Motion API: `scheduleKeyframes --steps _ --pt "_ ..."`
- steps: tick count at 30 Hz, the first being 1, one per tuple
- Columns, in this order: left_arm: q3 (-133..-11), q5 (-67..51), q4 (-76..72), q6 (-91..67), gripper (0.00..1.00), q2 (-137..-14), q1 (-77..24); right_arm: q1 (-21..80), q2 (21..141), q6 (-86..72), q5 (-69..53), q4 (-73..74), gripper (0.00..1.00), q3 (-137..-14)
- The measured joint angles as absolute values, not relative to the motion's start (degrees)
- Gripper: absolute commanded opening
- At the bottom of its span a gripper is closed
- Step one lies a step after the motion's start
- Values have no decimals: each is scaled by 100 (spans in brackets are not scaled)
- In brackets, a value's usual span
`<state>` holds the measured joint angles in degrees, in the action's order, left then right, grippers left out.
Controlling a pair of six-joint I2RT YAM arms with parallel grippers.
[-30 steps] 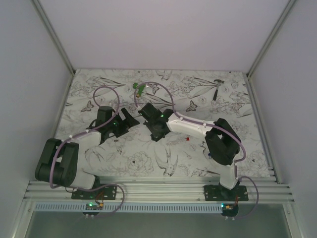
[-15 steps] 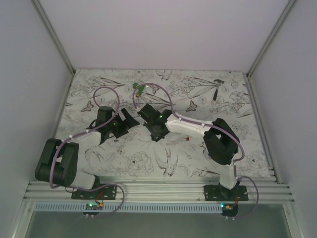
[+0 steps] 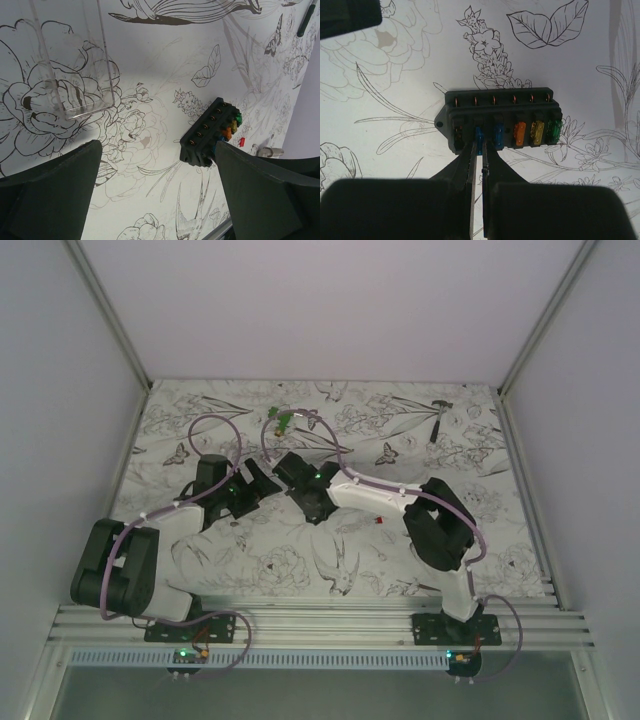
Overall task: Snap on the fuse box
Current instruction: Install the fuse at the fuse box base.
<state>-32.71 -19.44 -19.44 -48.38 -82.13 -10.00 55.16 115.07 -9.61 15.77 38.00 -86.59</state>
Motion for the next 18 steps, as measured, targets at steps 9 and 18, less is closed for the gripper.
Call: scheduleKeyframes --steps 9,18 --pt "-3271 -1944 -1944 -4840 100 -8213 -1000 5588 11557 -972 1874 3944 1 -8691" --pt "-3271 -1946 -1944 -4840 100 -8213 -1000 5603 11618 -982 1918 4025 19 -8768"
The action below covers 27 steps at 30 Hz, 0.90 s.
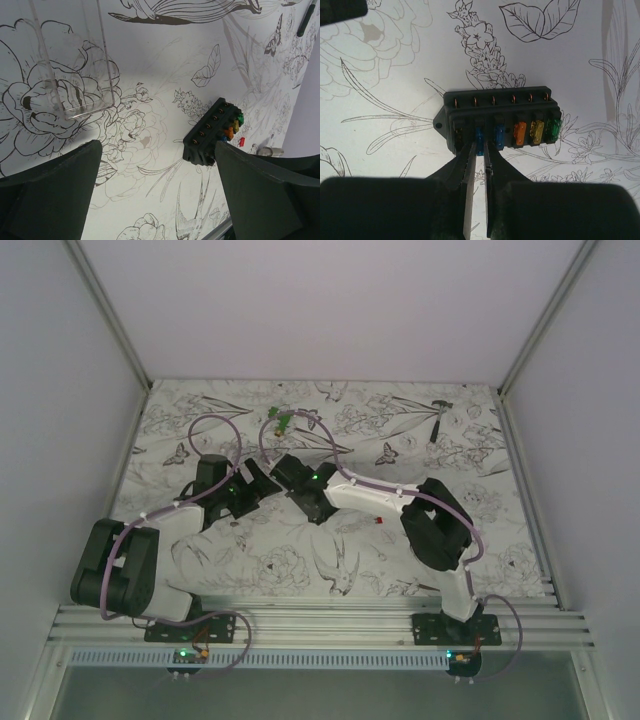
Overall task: Snap on the fuse box
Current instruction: Install the fuse at the fuse box base.
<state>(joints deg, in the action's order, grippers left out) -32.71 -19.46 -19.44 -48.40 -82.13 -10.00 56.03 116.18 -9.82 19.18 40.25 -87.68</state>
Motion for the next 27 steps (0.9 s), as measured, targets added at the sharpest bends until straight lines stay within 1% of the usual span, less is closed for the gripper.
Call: scheduleKeyframes --steps 3,12,17,24,27 --pt "-3271 -1955 -1944 -4840 99 -8213 -1000 5601 11605 -989 1859 4018 29 -8766" --pt "-3271 -2038 -1944 -4888 96 -8213 -1007 5601 11229 -989 1697 3900 37 -8755" --pt "-3273 -2156 -1940 -4954 90 -8213 -1098 5511 10890 -989 1516 3745 37 -8632" --pt "-3406 -2333 -1879 -5017 81 -8429 -1573 4842 10530 -1072 991 3518 32 -8228" --pt "-3479 -2390 -1802 -5022 79 -8556 -1721 4786 10525 -1087 657 3411 30 -8189"
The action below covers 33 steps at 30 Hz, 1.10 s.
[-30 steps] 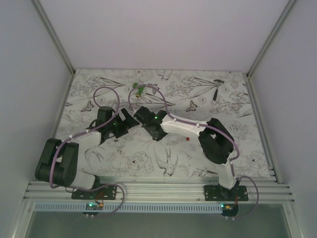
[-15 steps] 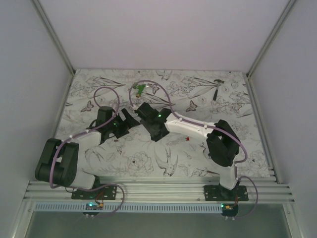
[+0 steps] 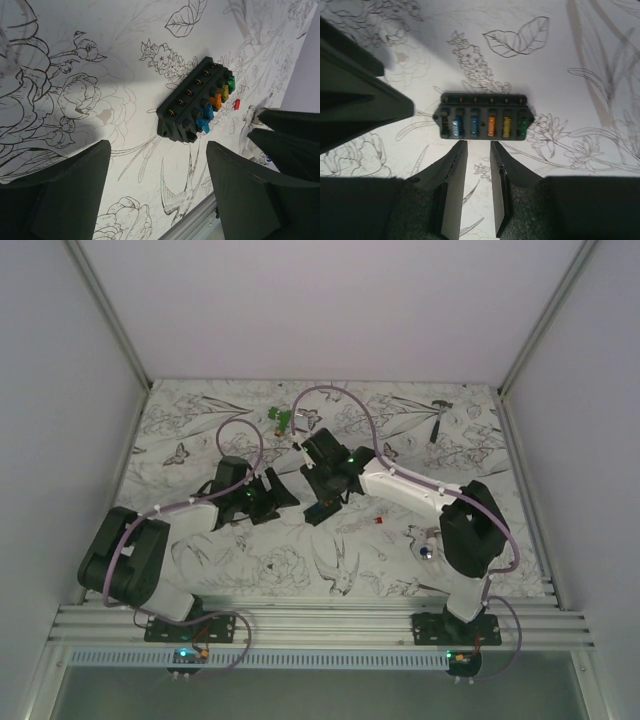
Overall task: Snap on the fuse box
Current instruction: Install the fuse at the fuse box base.
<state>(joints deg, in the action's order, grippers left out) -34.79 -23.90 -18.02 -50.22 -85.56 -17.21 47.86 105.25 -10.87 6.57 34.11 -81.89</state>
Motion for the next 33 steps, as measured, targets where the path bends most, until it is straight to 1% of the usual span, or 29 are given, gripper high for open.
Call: scheduleKeyframes --steps 5,10,15,24,33 --pt "-3566 -2443 -1747 -5035 76 -8737 -1791 4825 10532 -1116 204 3208 28 -8071" --pt "-3756 -2541 -1747 -5035 69 -8919 -1896 4825 10654 -1140 -60 3061 29 -8058" --pt "-3872 -2620 -1747 -5037 62 -9078 -2032 4825 10753 -1140 -169 3024 29 -8058" --pt "-3916 -2720 -1737 -5074 54 -9358 -2145 4825 10971 -1138 -163 3024 27 -8058" --pt "-4025 -2744 -1675 -5142 49 -9518 -2176 4825 11087 -1138 -145 3041 17 -8058"
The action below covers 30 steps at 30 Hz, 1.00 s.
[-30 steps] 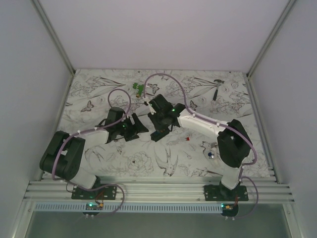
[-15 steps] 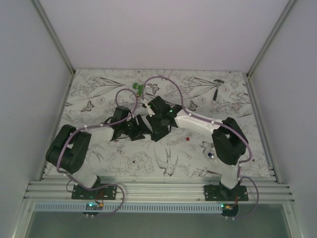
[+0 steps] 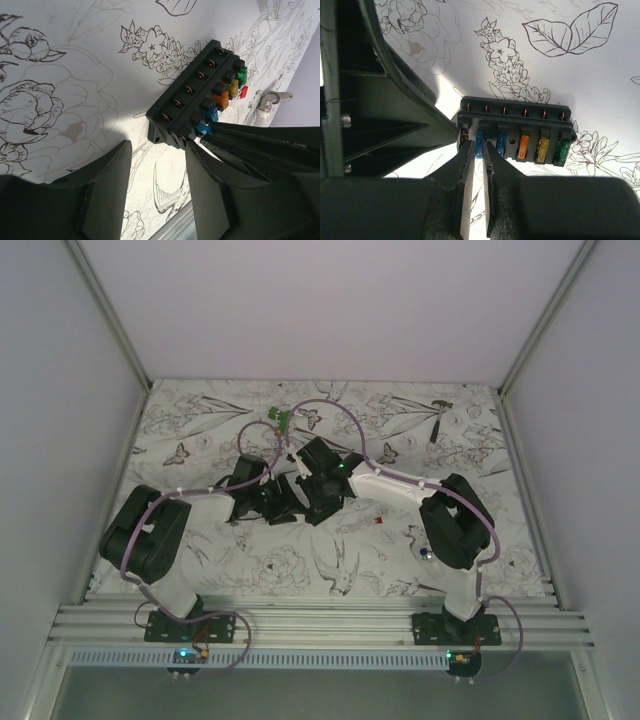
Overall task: Snap on the fuse box
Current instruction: Install the fuse at the fuse box base.
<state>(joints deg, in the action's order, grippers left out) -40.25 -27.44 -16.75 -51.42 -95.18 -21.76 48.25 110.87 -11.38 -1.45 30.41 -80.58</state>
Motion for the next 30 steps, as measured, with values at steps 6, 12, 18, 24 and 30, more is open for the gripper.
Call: scheduleKeyframes --steps 6,12,18,24,30 --pt "-4101 -2759 -1662 -5157 47 -9607 -2178 4825 11087 -1140 -102 3046 11 -8058" --pt "-4110 -2757 -1623 -5157 44 -9614 -2178 4825 11087 -1138 -30 3046 8 -8058" --pt "-4145 -2757 -1608 -5162 43 -9662 -2178 4825 11085 -1140 75 3048 2 -8058" --pt "-4185 -2759 -1522 -5162 43 -9673 -2176 4825 11083 -1282 150 3048 0 -8058" --pt "-4217 -2757 -1470 -5157 43 -9673 -2176 4825 11056 -1892 355 3055 0 -8016"
